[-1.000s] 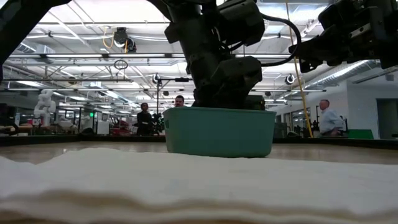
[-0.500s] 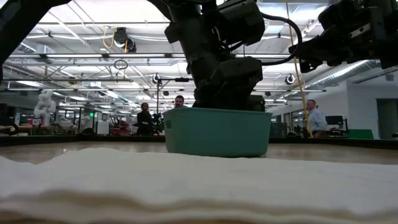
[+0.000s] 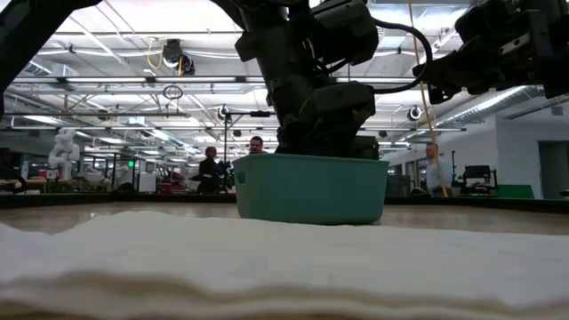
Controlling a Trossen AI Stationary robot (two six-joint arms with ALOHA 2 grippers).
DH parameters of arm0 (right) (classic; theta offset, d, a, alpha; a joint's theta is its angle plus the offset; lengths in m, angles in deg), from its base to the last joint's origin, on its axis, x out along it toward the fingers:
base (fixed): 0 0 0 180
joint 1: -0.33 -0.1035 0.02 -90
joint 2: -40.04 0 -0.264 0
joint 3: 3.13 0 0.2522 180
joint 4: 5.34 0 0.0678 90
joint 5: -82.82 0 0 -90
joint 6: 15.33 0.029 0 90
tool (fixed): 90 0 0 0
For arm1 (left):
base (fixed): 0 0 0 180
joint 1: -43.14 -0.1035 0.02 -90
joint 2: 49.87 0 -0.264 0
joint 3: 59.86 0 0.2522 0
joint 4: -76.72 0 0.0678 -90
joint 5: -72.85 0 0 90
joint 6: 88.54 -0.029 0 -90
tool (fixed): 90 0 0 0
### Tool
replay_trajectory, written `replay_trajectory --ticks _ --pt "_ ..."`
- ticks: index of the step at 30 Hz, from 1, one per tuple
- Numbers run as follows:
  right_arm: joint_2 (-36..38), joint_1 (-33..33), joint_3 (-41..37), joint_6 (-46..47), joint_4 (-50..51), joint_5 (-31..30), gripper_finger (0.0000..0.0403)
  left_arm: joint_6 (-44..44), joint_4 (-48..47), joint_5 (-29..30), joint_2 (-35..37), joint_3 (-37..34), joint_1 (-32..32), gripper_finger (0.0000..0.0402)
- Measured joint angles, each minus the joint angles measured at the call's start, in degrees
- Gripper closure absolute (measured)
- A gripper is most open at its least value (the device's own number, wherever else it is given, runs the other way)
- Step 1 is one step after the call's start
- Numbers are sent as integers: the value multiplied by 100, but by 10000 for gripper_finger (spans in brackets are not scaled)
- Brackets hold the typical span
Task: Pick and placing Produce into tupperware
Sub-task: Adjust the green bin
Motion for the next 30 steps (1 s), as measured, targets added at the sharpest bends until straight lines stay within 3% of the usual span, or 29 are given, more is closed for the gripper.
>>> replay_trajectory --ticks 30 --pt "0 0 0 -2 42 0 403 -166 -432 13 81 240 -131 102"
